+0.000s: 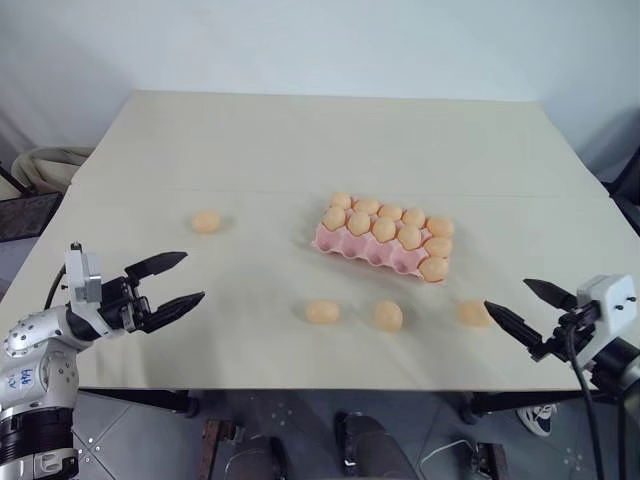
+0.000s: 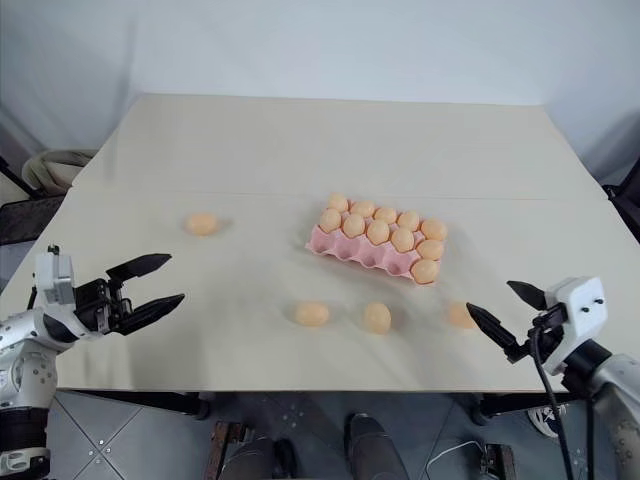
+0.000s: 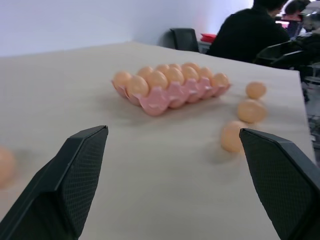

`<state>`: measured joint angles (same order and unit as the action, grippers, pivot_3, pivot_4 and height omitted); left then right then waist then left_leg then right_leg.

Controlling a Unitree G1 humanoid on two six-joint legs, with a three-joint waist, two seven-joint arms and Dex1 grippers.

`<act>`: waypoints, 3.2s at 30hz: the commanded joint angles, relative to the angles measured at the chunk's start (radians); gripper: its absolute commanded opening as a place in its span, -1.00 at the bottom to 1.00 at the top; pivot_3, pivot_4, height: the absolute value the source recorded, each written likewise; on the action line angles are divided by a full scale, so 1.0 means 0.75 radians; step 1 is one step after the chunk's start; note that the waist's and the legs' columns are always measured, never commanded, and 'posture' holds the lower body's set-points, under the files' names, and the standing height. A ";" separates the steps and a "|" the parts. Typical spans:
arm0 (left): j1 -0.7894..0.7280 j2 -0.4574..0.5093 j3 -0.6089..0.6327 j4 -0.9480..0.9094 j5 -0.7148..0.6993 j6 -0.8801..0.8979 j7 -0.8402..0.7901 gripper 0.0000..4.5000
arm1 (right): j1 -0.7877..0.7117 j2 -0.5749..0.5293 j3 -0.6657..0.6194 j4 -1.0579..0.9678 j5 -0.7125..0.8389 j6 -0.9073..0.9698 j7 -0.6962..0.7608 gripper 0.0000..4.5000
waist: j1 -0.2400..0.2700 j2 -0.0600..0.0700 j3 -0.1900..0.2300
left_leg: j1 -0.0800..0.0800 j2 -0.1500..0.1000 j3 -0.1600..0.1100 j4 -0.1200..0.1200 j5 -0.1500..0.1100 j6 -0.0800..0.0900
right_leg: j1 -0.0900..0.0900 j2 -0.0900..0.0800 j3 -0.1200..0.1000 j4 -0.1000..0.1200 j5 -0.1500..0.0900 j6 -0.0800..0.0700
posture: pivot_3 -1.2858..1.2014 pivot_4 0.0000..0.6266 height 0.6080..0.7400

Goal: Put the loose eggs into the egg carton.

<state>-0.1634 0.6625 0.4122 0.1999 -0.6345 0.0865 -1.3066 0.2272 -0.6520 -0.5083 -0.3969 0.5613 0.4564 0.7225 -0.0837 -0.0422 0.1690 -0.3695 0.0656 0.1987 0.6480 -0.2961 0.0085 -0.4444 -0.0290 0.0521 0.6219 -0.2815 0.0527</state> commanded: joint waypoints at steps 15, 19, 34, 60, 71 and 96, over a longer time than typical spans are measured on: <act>0.043 0.006 -0.001 -0.083 -0.035 -0.046 -0.058 0.99 | -0.127 0.069 0.224 0.182 -0.197 -0.081 -0.124 1.00 | 0.000 0.000 0.000 | 0.000 0.000 0.000 -0.001 0.000 0.000 | 0.000 0.000 0.000 0.000 -0.003 -0.005 | 0.03 -0.52 1.00; 0.022 0.003 -0.008 -0.081 -0.029 -0.042 -0.049 0.99 | -0.132 0.072 0.238 0.204 -0.218 -0.067 -0.143 1.00 | 0.000 0.000 0.000 | 0.000 0.000 0.000 0.000 0.000 0.000 | 0.000 0.000 0.000 0.000 -0.002 -0.004 | 0.03 -0.52 1.00; -0.012 -0.002 -0.035 -0.068 -0.021 -0.056 -0.020 1.00 | -0.159 0.071 0.286 0.136 -0.240 0.015 -0.163 -0.24 | -0.001 0.000 0.000 | 0.000 0.000 0.000 0.000 0.000 0.000 | 0.000 0.000 0.000 0.001 -0.002 -0.003 | 0.03 -0.52 1.00; 0.016 -0.009 -0.020 -0.134 -0.038 -0.048 0.026 1.00 | -0.740 0.223 0.647 0.263 -0.368 0.140 -0.327 -0.24 | -0.001 0.000 0.000 | -0.004 0.003 -0.001 -0.001 -0.001 0.003 | -0.003 0.000 -0.010 0.000 0.000 0.001 | 0.03 -0.52 1.00; 0.017 -0.015 -0.025 -0.134 -0.037 -0.056 0.044 1.00 | -0.734 0.194 0.625 0.229 -0.335 0.041 -0.207 0.99 | -0.004 0.000 0.000 | -0.001 0.005 -0.001 -0.001 0.000 -0.001 | -0.003 0.001 -0.010 0.004 0.000 0.002 | 0.03 -0.52 1.00; -0.054 -0.025 -0.066 -0.073 -0.020 -0.058 0.015 1.00 | -0.331 -0.063 0.601 -0.195 -0.041 0.336 -0.007 0.99 | 0.002 -0.001 0.000 | -0.002 0.005 -0.005 -0.001 0.000 0.001 | -0.002 0.001 -0.012 0.002 -0.002 -0.002 | 0.03 -0.52 1.00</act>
<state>-0.1976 0.6400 0.3553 0.1653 -0.6402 0.0531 -1.2905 -0.0112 -0.7125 -0.0732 -0.5235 0.5437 0.7378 0.7300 -0.0825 -0.0428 0.1687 -0.3707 0.0694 0.1950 0.6474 -0.2964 0.0092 -0.4458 -0.0282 0.0431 0.6233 -0.2830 0.0510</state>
